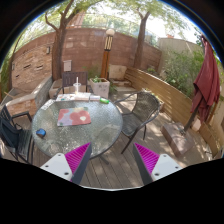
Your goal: Arrange mouse
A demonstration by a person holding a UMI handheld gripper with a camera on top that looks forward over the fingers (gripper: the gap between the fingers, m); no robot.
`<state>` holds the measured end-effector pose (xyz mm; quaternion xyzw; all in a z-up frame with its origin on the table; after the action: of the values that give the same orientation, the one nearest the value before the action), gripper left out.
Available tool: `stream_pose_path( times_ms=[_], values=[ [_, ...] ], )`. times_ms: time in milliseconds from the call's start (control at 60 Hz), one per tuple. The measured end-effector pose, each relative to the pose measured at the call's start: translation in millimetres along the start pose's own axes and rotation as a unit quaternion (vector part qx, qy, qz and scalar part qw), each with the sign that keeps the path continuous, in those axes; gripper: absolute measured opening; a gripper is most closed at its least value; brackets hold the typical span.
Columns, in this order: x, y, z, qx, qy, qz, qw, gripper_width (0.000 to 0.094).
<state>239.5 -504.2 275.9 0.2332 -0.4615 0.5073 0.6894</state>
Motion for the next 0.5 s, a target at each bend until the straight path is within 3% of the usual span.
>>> stream_pose_path(
  times_ms=[217, 333, 500],
  values=[
    [-41.7, 21.1, -10.4, 0.015, 0.04, 0.005, 0.999, 0.0849],
    [-85.4, 62.1, -12.9, 0.057, 0.076, 0.011, 0.995, 0.0847],
    [-138.3, 151.7, -33.1, 0.145, 0.078, 0.044, 0.985, 0.0852]
  ],
)
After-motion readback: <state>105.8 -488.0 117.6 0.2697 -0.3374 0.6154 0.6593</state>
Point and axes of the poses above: the point between the fingertips, and its own axes, seen from behind it with the camera up: y to the left, x up, z backward, against the way the camera looks, the point moved 5 cm from there along z, backward, against the way the camera looks, and after that the axes turned 8 degrees about -y, right-handed, at the moved point
